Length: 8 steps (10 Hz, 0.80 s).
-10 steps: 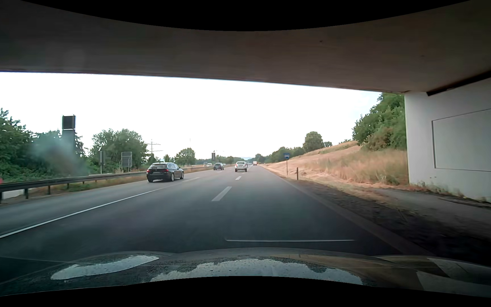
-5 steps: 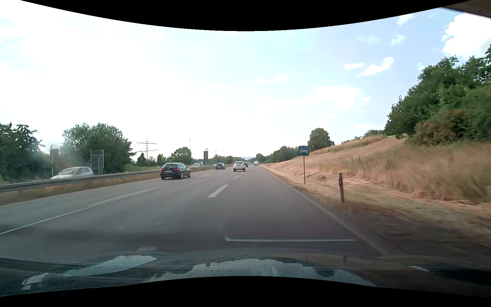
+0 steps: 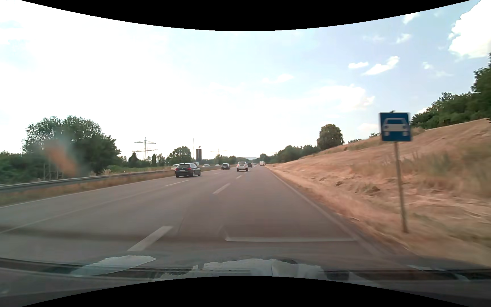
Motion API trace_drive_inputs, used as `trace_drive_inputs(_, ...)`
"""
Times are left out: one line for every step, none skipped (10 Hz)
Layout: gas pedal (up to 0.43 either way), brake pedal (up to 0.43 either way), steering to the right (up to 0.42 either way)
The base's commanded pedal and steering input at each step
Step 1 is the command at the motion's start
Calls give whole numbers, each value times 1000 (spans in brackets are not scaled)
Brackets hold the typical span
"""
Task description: Follow the waypoints while adhering to traffic rules and regulations
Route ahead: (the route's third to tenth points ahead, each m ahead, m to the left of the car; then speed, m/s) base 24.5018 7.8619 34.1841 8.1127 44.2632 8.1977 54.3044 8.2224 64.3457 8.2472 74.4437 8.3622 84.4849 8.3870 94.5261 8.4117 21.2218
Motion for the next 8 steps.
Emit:
trace_drive_inputs(28,0,-9)
trace_drive_inputs(0,0,-9)
trace_drive_inputs(0,0,-9)
trace_drive_inputs(0,0,-9)
trace_drive_inputs(0,0,-8)
trace_drive_inputs(0,6,-6)
trace_drive_inputs(0,49,-4)
trace_drive_inputs(0,67,-3)
